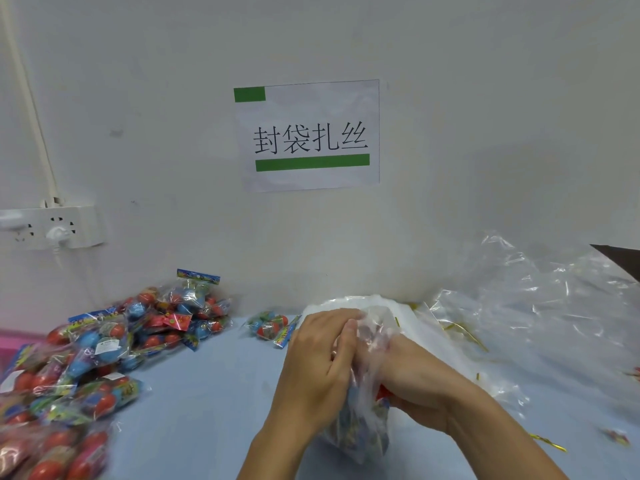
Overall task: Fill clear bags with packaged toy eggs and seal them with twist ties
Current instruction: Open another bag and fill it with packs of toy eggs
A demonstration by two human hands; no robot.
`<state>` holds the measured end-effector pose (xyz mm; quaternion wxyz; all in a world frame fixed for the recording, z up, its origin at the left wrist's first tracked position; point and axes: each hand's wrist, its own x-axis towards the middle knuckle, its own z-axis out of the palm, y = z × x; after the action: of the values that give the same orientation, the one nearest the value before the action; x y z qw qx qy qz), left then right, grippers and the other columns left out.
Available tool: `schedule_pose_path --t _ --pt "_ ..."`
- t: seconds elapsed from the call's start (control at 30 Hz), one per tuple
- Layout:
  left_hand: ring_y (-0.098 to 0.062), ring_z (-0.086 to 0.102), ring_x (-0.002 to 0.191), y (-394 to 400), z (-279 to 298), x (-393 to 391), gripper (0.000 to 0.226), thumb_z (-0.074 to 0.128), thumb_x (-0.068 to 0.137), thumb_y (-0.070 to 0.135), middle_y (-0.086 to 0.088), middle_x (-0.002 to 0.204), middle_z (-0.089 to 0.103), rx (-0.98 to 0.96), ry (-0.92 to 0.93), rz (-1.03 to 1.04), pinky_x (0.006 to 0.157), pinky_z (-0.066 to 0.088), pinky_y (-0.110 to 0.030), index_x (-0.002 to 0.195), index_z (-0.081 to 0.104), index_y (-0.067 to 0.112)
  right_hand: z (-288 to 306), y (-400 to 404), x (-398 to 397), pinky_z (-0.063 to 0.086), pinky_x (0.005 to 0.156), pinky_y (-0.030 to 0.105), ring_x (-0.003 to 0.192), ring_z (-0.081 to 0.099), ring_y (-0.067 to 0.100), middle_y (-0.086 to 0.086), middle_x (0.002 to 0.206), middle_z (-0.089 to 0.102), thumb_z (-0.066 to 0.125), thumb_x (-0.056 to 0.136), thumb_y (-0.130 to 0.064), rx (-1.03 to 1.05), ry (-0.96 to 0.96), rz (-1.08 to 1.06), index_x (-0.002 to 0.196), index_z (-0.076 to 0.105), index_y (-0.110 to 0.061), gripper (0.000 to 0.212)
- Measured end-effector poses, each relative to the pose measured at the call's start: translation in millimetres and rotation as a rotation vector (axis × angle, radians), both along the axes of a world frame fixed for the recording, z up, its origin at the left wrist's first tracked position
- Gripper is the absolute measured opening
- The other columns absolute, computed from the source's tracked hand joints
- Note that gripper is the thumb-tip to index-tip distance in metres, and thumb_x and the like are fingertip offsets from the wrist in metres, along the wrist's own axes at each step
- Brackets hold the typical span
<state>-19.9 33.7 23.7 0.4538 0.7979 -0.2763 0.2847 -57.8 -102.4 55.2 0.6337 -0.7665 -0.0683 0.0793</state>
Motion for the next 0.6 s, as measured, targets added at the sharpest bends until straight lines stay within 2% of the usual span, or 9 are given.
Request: schedule_pose_path --t 0.1,0.2,0.3,0.37,0.43,0.47,0.53,0.6 --pt "0.005 0.056 0.107 3 1 1 0.039 0.036 0.098 0.042 0.033 0.101 0.064 -0.019 0.039 -0.009 0.093 0.043 -0.015 0.111 0.071 0.031 4 0 -2 0.054 0.058 0.023 0.069 0.071 0.013 0.003 0.081 0.074 0.057 0.102 -0.023 0.058 0.066 0.146 0.088 0.076 -0.020 0.025" --pt "0.004 0.057 0.104 1 1 0 0.036 0.038 0.100 0.039 0.034 0.103 0.061 -0.026 0.008 -0.029 0.088 0.042 -0.010 0.103 0.072 0.028 -1 -2 2 0.058 0.072 0.037 0.086 0.073 0.027 0.011 0.091 0.074 0.057 0.098 -0.012 0.007 0.043 0.104 0.099 0.073 -0.012 0.017" --pt "0.009 0.052 0.114 -6 1 -2 0.034 0.039 0.100 0.038 0.045 0.101 0.058 0.017 -0.027 -0.040 0.099 0.039 -0.013 0.111 0.070 0.028 -4 -4 2 0.049 0.059 0.027 0.071 0.065 0.017 0.004 0.077 0.066 0.048 0.095 -0.007 -0.050 -0.033 0.046 0.090 0.068 -0.015 0.022" --pt "0.008 0.049 0.121 -10 0 -4 0.037 0.039 0.101 0.036 0.037 0.107 0.060 0.067 -0.039 -0.065 0.106 0.039 -0.024 0.113 0.072 0.027 -4 -4 1 0.048 0.056 0.025 0.070 0.064 0.015 0.002 0.074 0.065 0.048 0.097 -0.007 -0.065 -0.078 0.021 0.082 0.068 -0.022 0.030" --pt "0.008 0.046 0.125 -10 1 -5 0.039 0.037 0.100 0.041 0.031 0.117 0.060 0.066 -0.032 -0.066 0.110 0.037 -0.027 0.119 0.070 0.029 -4 -5 3 0.050 0.059 0.029 0.073 0.066 0.015 0.000 0.077 0.068 0.051 0.099 -0.012 -0.060 -0.116 -0.010 0.077 0.070 -0.028 0.034" --pt "0.007 0.045 0.127 -9 2 -5 0.043 0.036 0.098 0.047 0.031 0.121 0.058 0.039 -0.027 -0.047 0.111 0.036 -0.026 0.122 0.067 0.031 -4 -6 4 0.054 0.063 0.033 0.078 0.070 0.017 0.001 0.083 0.072 0.054 0.100 -0.017 -0.041 -0.127 -0.025 0.082 0.073 -0.027 0.028" --pt "0.001 0.047 0.127 -5 4 -5 0.047 0.035 0.092 0.052 0.025 0.124 0.059 -0.035 -0.020 0.021 0.111 0.036 -0.030 0.123 0.064 0.032 -5 -7 7 0.061 0.084 0.048 0.094 0.075 0.023 0.005 0.099 0.078 0.059 0.100 -0.029 0.057 -0.123 -0.094 0.101 0.076 -0.019 0.019" --pt "-0.004 0.047 0.123 -1 5 -2 0.041 0.038 0.091 0.050 0.018 0.123 0.059 -0.085 0.023 0.136 0.108 0.038 -0.035 0.120 0.061 0.032 -6 -10 10 0.055 0.095 0.057 0.099 0.074 0.028 0.009 0.104 0.078 0.060 0.100 -0.032 0.198 -0.102 -0.177 0.109 0.075 -0.013 0.025"
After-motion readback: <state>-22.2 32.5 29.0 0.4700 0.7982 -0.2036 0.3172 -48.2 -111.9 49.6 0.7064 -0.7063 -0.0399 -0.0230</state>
